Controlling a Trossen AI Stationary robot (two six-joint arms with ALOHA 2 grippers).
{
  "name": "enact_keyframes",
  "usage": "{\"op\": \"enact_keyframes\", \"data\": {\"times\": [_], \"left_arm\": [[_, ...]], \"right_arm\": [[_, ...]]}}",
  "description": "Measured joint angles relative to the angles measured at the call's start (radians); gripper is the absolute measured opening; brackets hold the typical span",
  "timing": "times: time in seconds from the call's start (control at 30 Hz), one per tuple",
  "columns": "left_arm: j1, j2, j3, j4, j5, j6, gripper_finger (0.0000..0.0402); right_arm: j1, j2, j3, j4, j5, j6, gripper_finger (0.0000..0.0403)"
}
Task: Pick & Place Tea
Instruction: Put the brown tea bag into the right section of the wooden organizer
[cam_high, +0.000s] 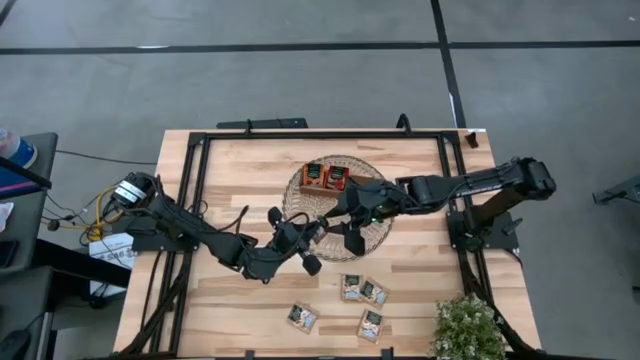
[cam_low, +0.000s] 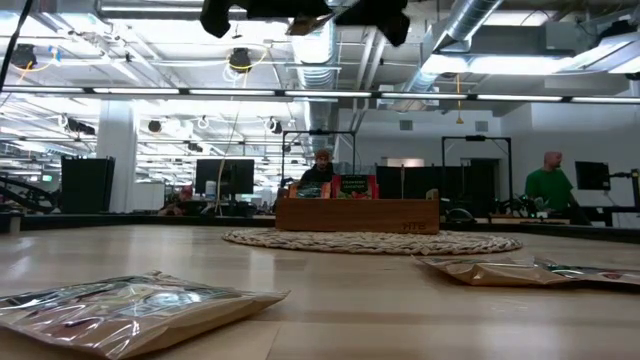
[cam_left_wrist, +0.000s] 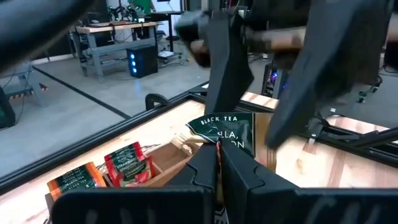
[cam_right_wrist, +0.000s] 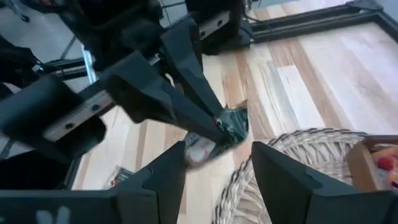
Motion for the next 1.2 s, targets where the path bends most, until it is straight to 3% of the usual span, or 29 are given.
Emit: {"op": "enact_keyframes", "data": {"times": [0.27,0.33,0.47,0.8,1.0,1.2], "left_arm": [[0.001,0.0,0.0,0.003,0.009,0.004,0.0001],[0.001,0.0,0.0,0.005,0.009,0.004,0.0001],[-0.001,0.0,0.0,0.005,0.01,0.005,0.0001],[-0.009,0.0,-0.001,0.065,0.017,0.097,0.0016],[-0.038,-0.006,0.012,0.139,-0.013,0.22,0.0081],[-0.089,-0.007,0.107,0.031,-0.184,0.335,0.015]], "right_arm": [[-0.024,0.017,-0.002,0.015,-0.009,-0.009,0.0157],[-0.024,0.017,-0.002,0.016,-0.009,-0.024,0.0126],[-0.024,0.017,-0.003,0.013,-0.038,-0.061,0.002],[-0.021,0.008,-0.001,-0.015,-0.036,-0.056,0.0001],[0.001,0.006,-0.003,-0.043,-0.034,-0.054,0.0],[0.01,0.006,-0.003,-0.106,-0.032,-0.051,0.0]]}}
